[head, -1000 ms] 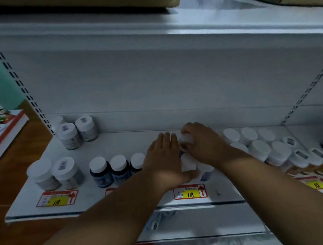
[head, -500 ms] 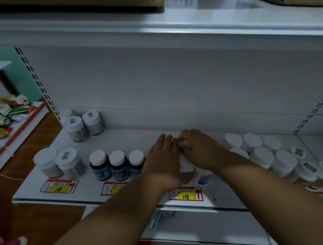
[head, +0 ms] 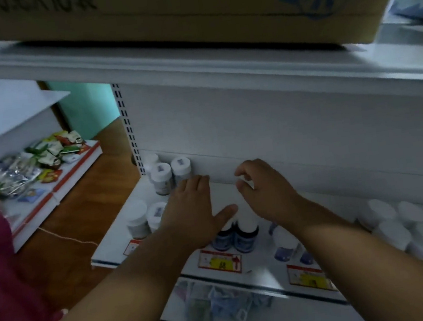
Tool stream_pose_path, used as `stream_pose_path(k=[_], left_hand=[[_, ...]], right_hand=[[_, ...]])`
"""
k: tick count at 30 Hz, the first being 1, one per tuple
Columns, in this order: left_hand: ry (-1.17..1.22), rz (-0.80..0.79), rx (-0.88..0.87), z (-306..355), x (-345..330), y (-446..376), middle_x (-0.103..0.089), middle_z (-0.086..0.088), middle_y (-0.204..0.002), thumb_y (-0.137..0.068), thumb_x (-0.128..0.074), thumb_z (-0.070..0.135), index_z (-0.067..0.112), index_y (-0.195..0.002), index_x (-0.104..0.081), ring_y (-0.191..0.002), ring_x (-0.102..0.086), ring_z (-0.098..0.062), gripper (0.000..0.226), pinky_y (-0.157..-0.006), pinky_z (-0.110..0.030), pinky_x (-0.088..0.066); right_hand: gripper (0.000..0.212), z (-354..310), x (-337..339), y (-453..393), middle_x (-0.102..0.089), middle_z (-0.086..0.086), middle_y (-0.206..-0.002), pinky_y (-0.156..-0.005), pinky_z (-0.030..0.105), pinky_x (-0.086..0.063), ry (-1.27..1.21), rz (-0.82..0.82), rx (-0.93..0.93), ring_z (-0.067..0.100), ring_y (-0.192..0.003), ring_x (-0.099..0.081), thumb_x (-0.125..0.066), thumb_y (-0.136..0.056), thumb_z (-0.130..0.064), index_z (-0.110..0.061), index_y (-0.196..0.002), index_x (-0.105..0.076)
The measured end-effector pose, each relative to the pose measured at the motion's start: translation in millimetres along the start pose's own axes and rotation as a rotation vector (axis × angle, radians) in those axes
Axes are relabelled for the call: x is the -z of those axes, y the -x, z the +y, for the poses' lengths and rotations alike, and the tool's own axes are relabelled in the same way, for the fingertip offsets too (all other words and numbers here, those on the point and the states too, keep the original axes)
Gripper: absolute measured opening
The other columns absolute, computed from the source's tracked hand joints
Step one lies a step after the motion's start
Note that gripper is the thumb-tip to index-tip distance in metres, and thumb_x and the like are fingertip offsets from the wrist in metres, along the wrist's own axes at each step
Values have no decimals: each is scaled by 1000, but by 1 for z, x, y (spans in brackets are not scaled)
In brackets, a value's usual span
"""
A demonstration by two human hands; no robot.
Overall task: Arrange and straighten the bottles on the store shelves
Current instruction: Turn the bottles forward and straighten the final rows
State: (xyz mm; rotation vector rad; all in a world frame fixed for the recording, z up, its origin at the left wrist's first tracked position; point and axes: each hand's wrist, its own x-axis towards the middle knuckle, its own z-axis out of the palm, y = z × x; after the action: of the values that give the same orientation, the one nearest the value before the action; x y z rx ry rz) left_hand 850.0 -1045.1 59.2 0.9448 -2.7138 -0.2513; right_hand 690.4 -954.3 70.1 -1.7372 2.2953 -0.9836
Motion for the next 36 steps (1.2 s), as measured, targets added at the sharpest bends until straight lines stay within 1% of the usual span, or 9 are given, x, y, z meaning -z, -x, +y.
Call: stream_pose_path(k=[6,12,17,23,27,29,31,33,36], left_hand=[[-65,23,-8,-100,31,10,-50,-3,-135,-82,-29,77,17,-135,-47,-126,-43,-23,82,-104,-36,-38],[-24,-53,-54,-159,47,16,-42,2,-144,-89,-41,67,22,-142,-40,-133,-34,-19,69,-109,-34,-31],[10,-103,-82,-186,47,13,-40,3,-146,-91,-43,63,23,-146,-35,-135,-33,-18,68,-109,-33,-31],[125,-100,-65,-196,36,4,-42,3,-145,-92,-46,59,23,-144,-36,-134,-35,-17,64,-108,-31,-30],[228,-34,-61,-197,37,-4,-40,3,-146,-89,-52,59,24,-145,-33,-134,-36,-16,69,-108,-28,-29],[282,30,-42,-197,40,-8,-42,3,-143,-86,-56,60,24,-145,-33,-130,-38,-14,73,-105,-27,-30],[344,87,-27,-195,41,-12,-45,4,-138,-82,-59,64,24,-144,-34,-125,-43,-13,78,-104,-29,-36],[431,90,-24,-189,44,-15,-51,5,-128,-80,-60,64,25,-140,-39,-114,-49,-11,75,-94,-29,-44],[523,70,-54,-179,46,-15,-61,11,-103,-80,-61,62,27,-118,-53,-91,-56,-4,52,-74,-26,-51]], right_hand=[[27,-68,-70,-79,-51,7,-119,-86,34,-46,64,-100,9,21,-102,-55,-54,-94,-28,-16,-118,-56],[46,-105,-135,-139,-49,15,-130,-98,40,-44,375,-362,-82,32,-116,-51,-60,-88,-26,-12,-130,-48],[49,-97,-164,-145,-50,12,-124,-94,41,-42,517,-211,-108,31,-112,-53,-64,-83,-28,-13,-128,-49],[46,-94,-161,-146,-53,12,-122,-93,42,-42,582,-190,-127,31,-113,-48,-64,-83,-32,-16,-123,-49],[58,-100,-135,-137,-52,7,-120,-88,39,-49,91,-63,-285,24,-106,-55,-69,-78,-43,-18,-127,-50],[44,-109,-118,-130,-61,2,-112,-83,40,-55,-152,-17,-355,18,-96,-62,-67,-82,-42,-17,-117,-59],[30,-118,-102,-122,-68,4,-99,-80,44,-59,-395,36,-441,23,-90,-68,-65,-85,-39,-14,-101,-64],[25,-128,-88,-115,-71,9,-95,-80,47,-59,-611,40,-503,29,-91,-70,-64,-88,-33,-10,-96,-66],[22,-141,-78,-107,-72,11,-95,-80,44,-59,-698,13,-479,26,-89,-71,-63,-90,-28,-6,-95,-66]])
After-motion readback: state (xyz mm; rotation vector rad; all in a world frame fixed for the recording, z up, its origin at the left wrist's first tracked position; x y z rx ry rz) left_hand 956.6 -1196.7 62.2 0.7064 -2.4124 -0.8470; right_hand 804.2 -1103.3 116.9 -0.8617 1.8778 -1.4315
